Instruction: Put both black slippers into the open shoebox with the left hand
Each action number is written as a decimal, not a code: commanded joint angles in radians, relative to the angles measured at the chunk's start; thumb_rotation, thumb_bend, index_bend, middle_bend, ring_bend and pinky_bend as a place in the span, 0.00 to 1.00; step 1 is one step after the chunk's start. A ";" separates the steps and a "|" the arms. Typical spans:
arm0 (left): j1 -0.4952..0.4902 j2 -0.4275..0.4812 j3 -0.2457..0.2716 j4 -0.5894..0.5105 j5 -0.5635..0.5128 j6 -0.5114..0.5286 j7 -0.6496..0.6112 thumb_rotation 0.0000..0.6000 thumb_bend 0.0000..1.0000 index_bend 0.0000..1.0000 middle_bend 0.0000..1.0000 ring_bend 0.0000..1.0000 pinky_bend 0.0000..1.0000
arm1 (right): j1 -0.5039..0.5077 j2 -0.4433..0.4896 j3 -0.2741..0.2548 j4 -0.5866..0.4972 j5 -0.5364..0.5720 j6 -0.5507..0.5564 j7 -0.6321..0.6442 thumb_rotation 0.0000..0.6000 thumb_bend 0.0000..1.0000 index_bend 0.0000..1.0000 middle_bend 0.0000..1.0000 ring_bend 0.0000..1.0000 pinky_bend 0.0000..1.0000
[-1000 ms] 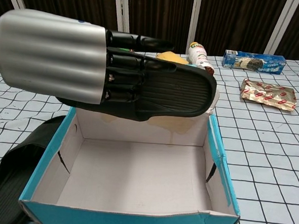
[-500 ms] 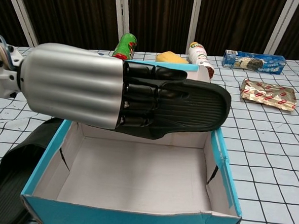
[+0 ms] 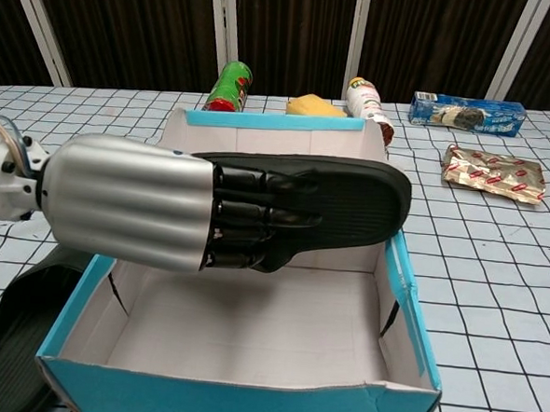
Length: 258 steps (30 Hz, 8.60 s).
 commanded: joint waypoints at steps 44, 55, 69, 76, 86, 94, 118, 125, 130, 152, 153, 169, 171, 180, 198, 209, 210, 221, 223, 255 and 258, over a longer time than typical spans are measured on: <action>0.026 -0.098 0.139 0.072 -0.166 0.007 -0.211 1.00 0.44 0.53 0.47 0.01 0.00 | 0.004 0.000 0.002 -0.016 0.022 -0.024 -0.037 1.00 0.31 0.09 0.10 0.13 0.04; 0.025 -0.100 0.155 0.062 -0.204 -0.013 -0.250 1.00 0.44 0.52 0.46 0.01 0.02 | 0.005 -0.001 0.004 -0.019 0.028 -0.028 -0.045 1.00 0.31 0.09 0.10 0.13 0.04; 0.024 -0.118 0.172 0.063 -0.236 -0.024 -0.303 1.00 0.44 0.52 0.46 0.01 0.15 | 0.006 -0.003 0.006 -0.023 0.034 -0.035 -0.058 1.00 0.31 0.10 0.10 0.13 0.04; 0.019 -0.134 0.172 0.078 -0.251 -0.025 -0.336 1.00 0.44 0.52 0.46 0.01 0.18 | 0.009 -0.005 0.009 -0.023 0.042 -0.042 -0.064 1.00 0.31 0.10 0.10 0.13 0.04; -0.002 -0.142 0.154 0.083 -0.251 -0.015 -0.318 1.00 0.44 0.48 0.42 0.01 0.18 | 0.007 -0.005 0.010 -0.027 0.043 -0.041 -0.066 1.00 0.31 0.10 0.10 0.13 0.04; -0.021 -0.118 0.135 0.073 -0.242 0.000 -0.272 1.00 0.42 0.25 0.22 0.00 0.16 | 0.005 -0.004 0.010 -0.029 0.038 -0.035 -0.063 1.00 0.31 0.10 0.10 0.13 0.04; -0.018 0.126 0.115 -0.241 -0.271 -0.074 -0.097 1.00 0.42 0.06 0.00 0.00 0.11 | 0.000 0.004 0.011 -0.035 0.038 -0.028 -0.049 1.00 0.31 0.10 0.10 0.13 0.04; 0.003 0.183 0.066 -0.317 -0.292 -0.035 -0.059 1.00 0.42 0.10 0.05 0.00 0.16 | -0.004 0.007 0.013 -0.034 0.042 -0.024 -0.041 1.00 0.31 0.10 0.10 0.13 0.04; 0.066 0.223 0.045 -0.397 -0.307 0.078 -0.064 1.00 0.42 0.14 0.15 0.02 0.18 | -0.004 0.009 0.013 -0.032 0.043 -0.025 -0.034 1.00 0.31 0.10 0.10 0.13 0.04; 0.499 0.421 0.159 -0.644 -1.034 0.107 -0.843 1.00 0.36 0.14 0.24 0.03 0.18 | -0.009 0.012 0.008 -0.043 0.031 -0.019 -0.041 1.00 0.31 0.10 0.10 0.13 0.04; 0.495 0.415 0.153 -0.627 -1.042 0.086 -0.853 1.00 0.36 0.14 0.24 0.03 0.18 | -0.009 0.012 0.008 -0.043 0.032 -0.020 -0.043 1.00 0.31 0.10 0.10 0.13 0.04; 0.436 0.327 0.075 -0.500 -1.085 -0.116 -0.839 1.00 0.33 0.10 0.12 0.00 0.10 | 0.001 0.011 0.008 -0.048 0.047 -0.049 -0.071 1.00 0.31 0.10 0.10 0.13 0.04; 0.432 0.322 0.070 -0.500 -1.083 -0.128 -0.830 1.00 0.32 0.10 0.11 0.00 0.09 | 0.001 0.011 0.007 -0.050 0.048 -0.051 -0.076 1.00 0.31 0.10 0.10 0.13 0.04; 0.427 0.303 0.058 -0.505 -1.075 -0.162 -0.794 1.00 0.29 0.08 0.09 0.00 0.08 | 0.001 0.013 0.007 -0.053 0.052 -0.055 -0.082 1.00 0.31 0.10 0.10 0.13 0.04; 0.398 0.234 0.025 -0.491 -1.111 -0.231 -0.724 1.00 0.28 0.08 0.16 0.00 0.07 | 0.005 0.012 0.009 -0.050 0.062 -0.068 -0.085 1.00 0.31 0.10 0.10 0.13 0.04; 0.395 0.180 0.013 -0.465 -1.135 -0.236 -0.675 1.00 0.28 0.14 0.21 0.00 0.07 | 0.005 0.013 0.008 -0.049 0.061 -0.070 -0.079 1.00 0.31 0.10 0.10 0.13 0.04; 0.396 0.178 0.011 -0.463 -1.136 -0.234 -0.674 1.00 0.28 0.15 0.21 0.00 0.07 | 0.005 0.013 0.008 -0.049 0.060 -0.071 -0.078 1.00 0.31 0.10 0.10 0.13 0.04; 0.404 0.154 0.012 -0.429 -1.139 -0.232 -0.661 1.00 0.28 0.20 0.23 0.00 0.07 | 0.007 0.015 0.006 -0.052 0.059 -0.077 -0.081 1.00 0.31 0.10 0.10 0.13 0.04; 0.407 0.150 0.012 -0.424 -1.138 -0.229 -0.659 1.00 0.28 0.24 0.26 0.00 0.07 | 0.008 0.015 0.005 -0.052 0.059 -0.078 -0.081 1.00 0.31 0.10 0.10 0.13 0.04; 0.504 0.471 0.040 -0.608 -0.968 0.000 -0.567 1.00 0.34 0.57 0.53 0.04 0.07 | 0.008 0.019 0.002 -0.064 0.049 -0.074 -0.085 1.00 0.31 0.10 0.10 0.13 0.04; 0.520 0.596 0.047 -0.635 -0.861 0.083 -0.502 1.00 0.37 0.57 0.52 0.04 0.07 | 0.005 0.022 0.001 -0.068 0.044 -0.065 -0.080 1.00 0.31 0.10 0.10 0.13 0.04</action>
